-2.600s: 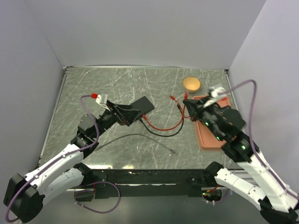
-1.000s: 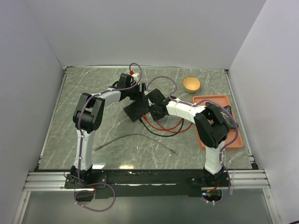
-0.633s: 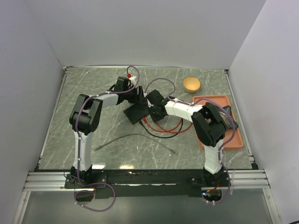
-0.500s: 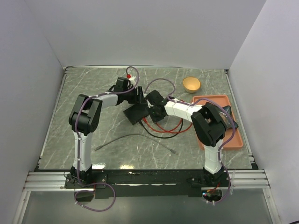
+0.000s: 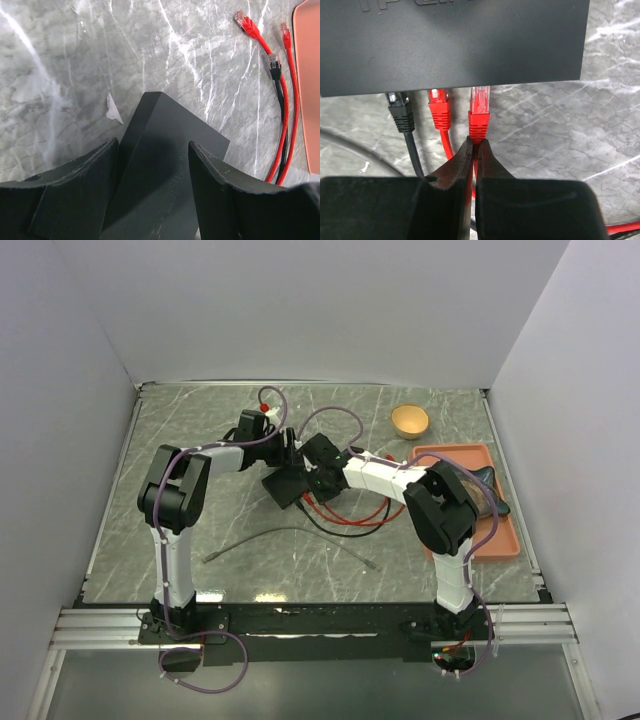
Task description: Insert the plug into the switch port
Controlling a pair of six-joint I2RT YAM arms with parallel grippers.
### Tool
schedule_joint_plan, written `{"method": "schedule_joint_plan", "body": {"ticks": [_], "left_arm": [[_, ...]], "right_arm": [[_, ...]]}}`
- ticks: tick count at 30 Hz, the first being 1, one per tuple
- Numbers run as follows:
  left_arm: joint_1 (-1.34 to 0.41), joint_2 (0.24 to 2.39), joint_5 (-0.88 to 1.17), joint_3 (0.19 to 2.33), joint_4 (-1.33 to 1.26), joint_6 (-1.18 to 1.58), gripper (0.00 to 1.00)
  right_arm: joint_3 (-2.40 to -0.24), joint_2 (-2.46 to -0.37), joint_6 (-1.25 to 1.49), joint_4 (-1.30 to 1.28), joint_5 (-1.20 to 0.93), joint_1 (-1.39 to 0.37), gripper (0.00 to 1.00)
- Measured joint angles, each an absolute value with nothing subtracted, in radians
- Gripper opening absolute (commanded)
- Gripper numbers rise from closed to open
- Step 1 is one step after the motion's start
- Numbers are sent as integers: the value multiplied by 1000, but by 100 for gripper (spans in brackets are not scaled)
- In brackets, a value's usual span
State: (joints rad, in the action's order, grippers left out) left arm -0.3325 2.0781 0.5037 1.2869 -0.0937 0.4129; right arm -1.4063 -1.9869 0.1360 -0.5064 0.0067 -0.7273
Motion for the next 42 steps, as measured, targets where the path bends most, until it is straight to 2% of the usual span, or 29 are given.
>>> {"method": "schedule_joint_plan", "body": {"ticks": [19, 35, 42], "left_arm": [[-322, 2063, 524, 1245, -140, 414, 63], [-313, 2053, 553, 1211, -187, 429, 66], [-307, 2033, 554, 1171, -227, 440, 70]], "right_arm": [[-1420, -2000, 152, -508, 49, -753, 0], [-1420, -2012, 81, -498, 178, -821, 0], [-1421, -2030, 79, -492, 198, -827, 0]]}}
